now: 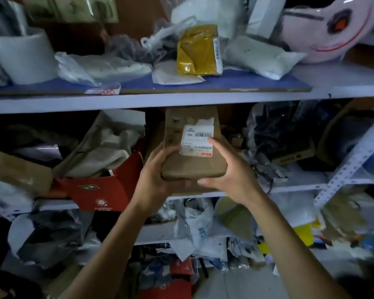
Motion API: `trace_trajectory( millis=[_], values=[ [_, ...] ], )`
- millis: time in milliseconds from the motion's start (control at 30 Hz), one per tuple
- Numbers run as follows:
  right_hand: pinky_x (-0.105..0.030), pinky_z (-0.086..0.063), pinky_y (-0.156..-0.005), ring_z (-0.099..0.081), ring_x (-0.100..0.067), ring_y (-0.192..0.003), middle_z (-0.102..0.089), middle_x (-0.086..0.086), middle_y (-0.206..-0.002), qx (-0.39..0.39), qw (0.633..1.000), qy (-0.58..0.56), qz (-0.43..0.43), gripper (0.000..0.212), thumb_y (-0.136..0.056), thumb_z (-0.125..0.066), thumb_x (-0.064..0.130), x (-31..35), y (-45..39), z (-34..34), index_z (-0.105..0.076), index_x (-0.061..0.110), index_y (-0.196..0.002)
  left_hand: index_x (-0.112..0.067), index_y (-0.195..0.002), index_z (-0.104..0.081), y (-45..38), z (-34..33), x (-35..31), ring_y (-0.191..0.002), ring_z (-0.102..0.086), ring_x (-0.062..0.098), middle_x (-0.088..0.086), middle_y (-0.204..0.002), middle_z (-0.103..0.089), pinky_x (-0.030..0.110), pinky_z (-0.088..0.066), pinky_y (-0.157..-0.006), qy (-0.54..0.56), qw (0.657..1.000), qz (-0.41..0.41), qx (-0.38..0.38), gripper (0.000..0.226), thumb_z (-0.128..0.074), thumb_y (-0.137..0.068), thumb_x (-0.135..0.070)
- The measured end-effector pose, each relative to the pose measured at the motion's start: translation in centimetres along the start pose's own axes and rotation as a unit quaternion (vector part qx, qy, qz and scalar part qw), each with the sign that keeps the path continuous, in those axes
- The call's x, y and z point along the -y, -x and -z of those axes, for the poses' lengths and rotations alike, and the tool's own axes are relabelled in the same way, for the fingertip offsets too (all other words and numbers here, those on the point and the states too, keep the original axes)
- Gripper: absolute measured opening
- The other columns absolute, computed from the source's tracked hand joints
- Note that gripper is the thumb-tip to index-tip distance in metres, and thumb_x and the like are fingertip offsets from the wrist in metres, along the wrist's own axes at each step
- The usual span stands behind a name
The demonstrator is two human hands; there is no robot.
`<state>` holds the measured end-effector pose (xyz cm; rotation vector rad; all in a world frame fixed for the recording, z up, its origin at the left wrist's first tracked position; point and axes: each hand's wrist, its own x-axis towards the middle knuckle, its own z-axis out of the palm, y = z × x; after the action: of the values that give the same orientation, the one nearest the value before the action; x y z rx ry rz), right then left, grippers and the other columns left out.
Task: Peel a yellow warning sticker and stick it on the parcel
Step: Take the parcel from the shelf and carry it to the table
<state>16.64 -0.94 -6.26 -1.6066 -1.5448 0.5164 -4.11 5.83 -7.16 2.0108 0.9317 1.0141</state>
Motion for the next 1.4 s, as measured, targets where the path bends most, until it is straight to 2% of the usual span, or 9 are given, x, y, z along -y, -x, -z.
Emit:
trace_trajectory(
  millis=[167,400,533,667,767,867,967,1100,1400],
  values=[
    [-0.016,-0.035,-0.113,-0.029,0.008,-0.144,-0.025,0.022,-0.161,-0.074,0.997,-0.009,-0.035,0.098,-0.065,-0.09,0.037,2.0,10.2,-2.5,-0.034,0.05,-0.145,-0.043,-0.12,-0.057,6.5,-0.4,0.6,-0.144,-0.035,0.014,-0.007,-0.153,-0.035,0.042,-0.044,-0.11,0.097,0.991,-0.043,0.077,0.068,-0.086,-0.059,-0.048],
    [-0.019,-0.039,-0.112,-0.029,0.001,-0.148,-0.023,0.011,-0.165,-0.23,0.968,-0.026,-0.096,0.082,-0.078,-0.076,0.046,2.1,18.8,-5.0,-0.04,0.031,-0.15,-0.049,-0.112,-0.059,9.5,-2.9,-0.4,-0.142,-0.039,0.023,-0.006,-0.155,-0.032,0.041,-0.055,-0.099,0.163,0.962,-0.077,0.204,0.049,-0.077,-0.067,-0.045],
    [-0.043,-0.043,-0.113,-0.028,-0.011,-0.151,-0.023,0.008,-0.165,-0.309,0.94,0.0,-0.143,0.084,-0.075,-0.074,0.056,1.9,23.5,-3.3,-0.037,0.04,-0.148,-0.043,-0.117,-0.06,10.3,-6.8,-3.1,-0.137,-0.045,0.024,0.004,-0.154,-0.035,0.031,-0.055,-0.096,0.213,0.93,-0.115,0.276,0.048,-0.076,-0.072,-0.04],
    [-0.044,-0.048,-0.108,-0.032,-0.012,-0.149,-0.015,0.013,-0.166,-0.372,0.906,0.039,-0.2,0.085,-0.074,-0.073,0.061,1.3,29.1,0.4,-0.034,0.044,-0.148,-0.027,-0.124,-0.06,11.7,-13.2,-6.8,-0.136,-0.048,0.031,0.009,-0.153,-0.038,0.049,-0.054,-0.098,0.258,0.896,-0.113,0.342,0.046,-0.07,-0.081,-0.04],
    [-0.043,-0.052,-0.105,-0.032,-0.018,-0.15,-0.015,0.011,-0.166,-0.428,0.878,0.04,-0.21,0.082,-0.076,-0.075,0.057,0.9,34.1,3.7,-0.036,0.045,-0.147,-0.032,-0.122,-0.06,13.4,-18.7,-10.3,-0.136,-0.048,0.028,0.011,-0.149,-0.044,0.054,-0.05,-0.102,0.258,0.879,-0.132,0.379,0.04,-0.063,-0.084,-0.042],
    [-0.042,-0.046,-0.111,-0.027,-0.018,-0.152,-0.02,0.009,-0.165,-0.483,0.841,0.067,-0.233,0.081,-0.075,-0.076,0.051,0.7,39.2,6.4,-0.037,0.046,-0.146,-0.038,-0.123,-0.06,16.0,-23.7,-14.5,-0.128,-0.054,0.03,0.0,-0.146,-0.05,0.049,-0.053,-0.098,0.263,0.852,-0.15,0.427,0.041,-0.061,-0.081,-0.041],
    [-0.037,-0.042,-0.114,-0.025,-0.01,-0.152,-0.021,0.01,-0.165,-0.525,0.805,0.094,-0.26,0.083,-0.075,-0.076,0.051,0.5,43.8,8.7,-0.037,0.044,-0.147,-0.036,-0.123,-0.06,18.8,-27.8,-18.3,-0.125,-0.056,0.009,-0.02,-0.138,-0.054,0.03,-0.054,-0.095,0.293,0.817,-0.172,0.466,0.043,-0.06,-0.081,-0.035],
    [-0.038,-0.038,-0.117,-0.017,-0.005,-0.153,-0.018,0.017,-0.165,-0.567,0.767,0.101,-0.282,0.083,-0.074,-0.077,0.052,-0.3,48.7,12.3,-0.038,0.045,-0.147,-0.036,-0.125,-0.06,21.5,-33.1,-22.6,-0.129,-0.054,0.013,-0.011,-0.137,-0.057,0.037,-0.053,-0.099,0.306,0.779,-0.184,0.516,0.043,-0.059,-0.082,-0.035],
    [-0.048,-0.038,-0.117,-0.02,-0.012,-0.154,-0.025,0.006,-0.164,-0.657,0.678,0.122,-0.305,0.081,-0.076,-0.078,0.047,-6.5,55.1,22.0,-0.043,0.034,-0.148,-0.037,-0.126,-0.059,23.1,-48.4,-31.9,-0.132,-0.051,0.013,-0.006,-0.143,-0.052,0.024,-0.053,-0.094,0.327,0.683,-0.22,0.615,0.044,-0.06,-0.082,-0.035]
  ],
)
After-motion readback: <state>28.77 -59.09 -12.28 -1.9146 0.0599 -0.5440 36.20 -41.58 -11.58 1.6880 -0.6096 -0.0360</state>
